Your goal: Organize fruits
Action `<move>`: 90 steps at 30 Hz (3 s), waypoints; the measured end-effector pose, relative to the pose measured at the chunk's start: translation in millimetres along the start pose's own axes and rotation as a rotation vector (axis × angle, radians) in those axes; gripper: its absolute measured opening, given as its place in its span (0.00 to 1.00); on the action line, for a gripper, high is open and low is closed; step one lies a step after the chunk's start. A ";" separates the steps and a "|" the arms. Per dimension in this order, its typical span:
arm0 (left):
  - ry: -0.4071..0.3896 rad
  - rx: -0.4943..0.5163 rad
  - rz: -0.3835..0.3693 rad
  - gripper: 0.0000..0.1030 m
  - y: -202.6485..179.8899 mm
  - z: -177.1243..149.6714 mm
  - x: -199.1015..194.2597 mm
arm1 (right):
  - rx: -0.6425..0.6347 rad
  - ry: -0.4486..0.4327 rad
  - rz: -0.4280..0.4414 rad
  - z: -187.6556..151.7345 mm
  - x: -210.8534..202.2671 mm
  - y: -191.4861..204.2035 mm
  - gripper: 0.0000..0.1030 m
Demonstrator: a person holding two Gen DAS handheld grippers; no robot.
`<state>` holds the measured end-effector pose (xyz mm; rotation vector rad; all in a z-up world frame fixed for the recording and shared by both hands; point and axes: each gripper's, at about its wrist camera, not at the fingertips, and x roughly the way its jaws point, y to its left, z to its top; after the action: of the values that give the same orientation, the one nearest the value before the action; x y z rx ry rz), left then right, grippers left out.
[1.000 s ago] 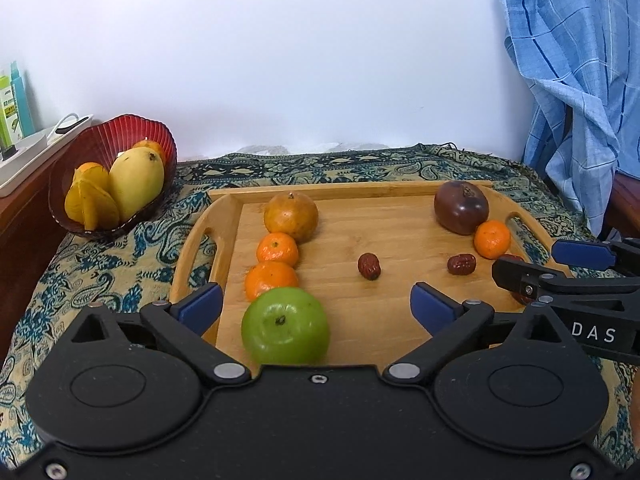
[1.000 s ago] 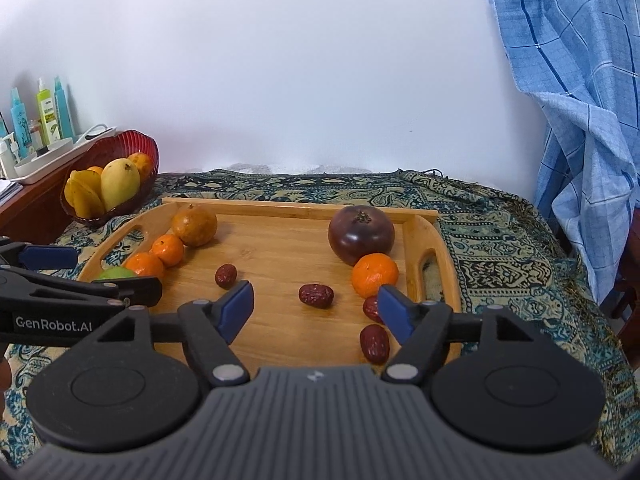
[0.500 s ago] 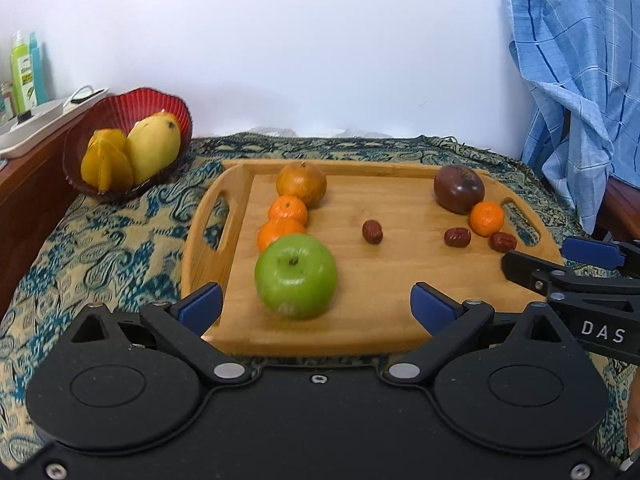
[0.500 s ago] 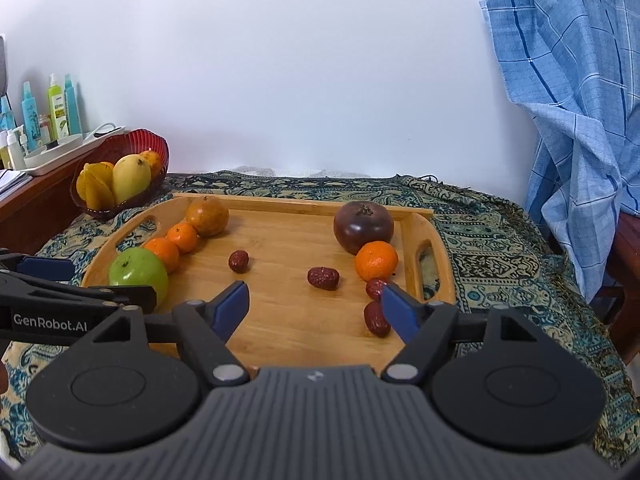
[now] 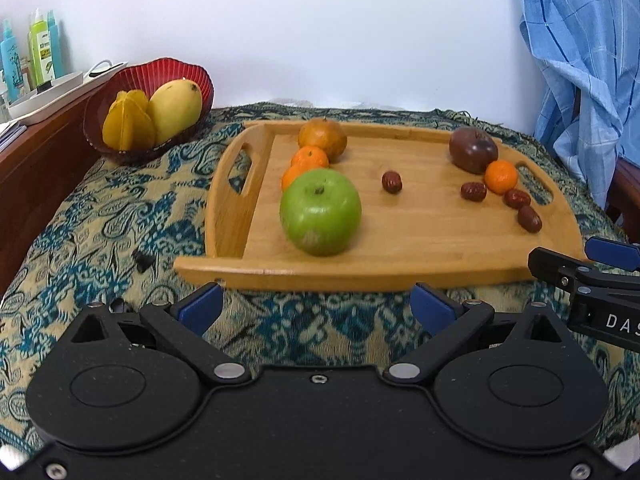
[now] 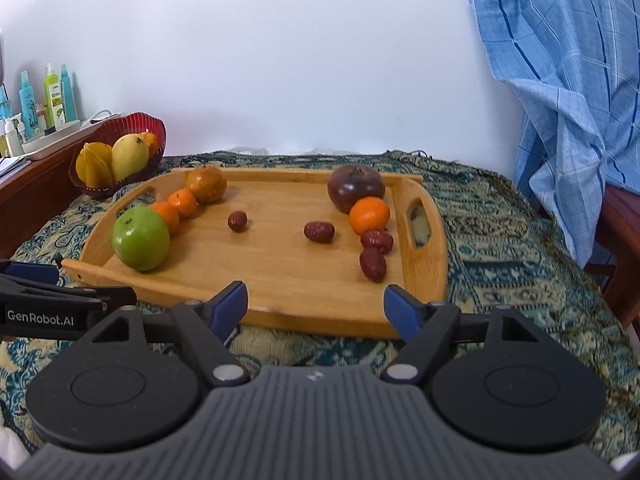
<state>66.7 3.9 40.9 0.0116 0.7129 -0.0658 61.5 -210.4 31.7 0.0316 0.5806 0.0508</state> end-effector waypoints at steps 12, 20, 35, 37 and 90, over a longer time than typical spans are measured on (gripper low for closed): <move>0.033 -0.003 0.015 0.98 2.8 -23.6 -2.8 | 0.003 0.022 -0.023 -24.1 -10.4 -0.6 0.85; 0.043 -0.001 0.022 0.98 2.5 -36.0 -5.7 | 0.006 0.036 -0.039 -37.4 -17.5 -2.2 0.85; 0.026 0.017 0.030 0.99 -3.6 -54.6 -6.3 | -0.009 0.039 -0.045 -57.5 -16.0 -1.5 0.88; 0.025 0.013 0.032 1.00 -3.4 -55.3 -5.5 | -0.006 0.037 -0.042 -57.8 -14.4 -2.2 0.89; 0.001 0.012 0.033 1.00 -2.9 -59.4 -0.2 | -0.036 0.045 -0.040 -64.8 -0.1 4.4 1.00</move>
<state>27.6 2.9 -3.8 0.0350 0.7131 -0.0387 25.7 -205.0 -22.2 -0.0165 0.6253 0.0227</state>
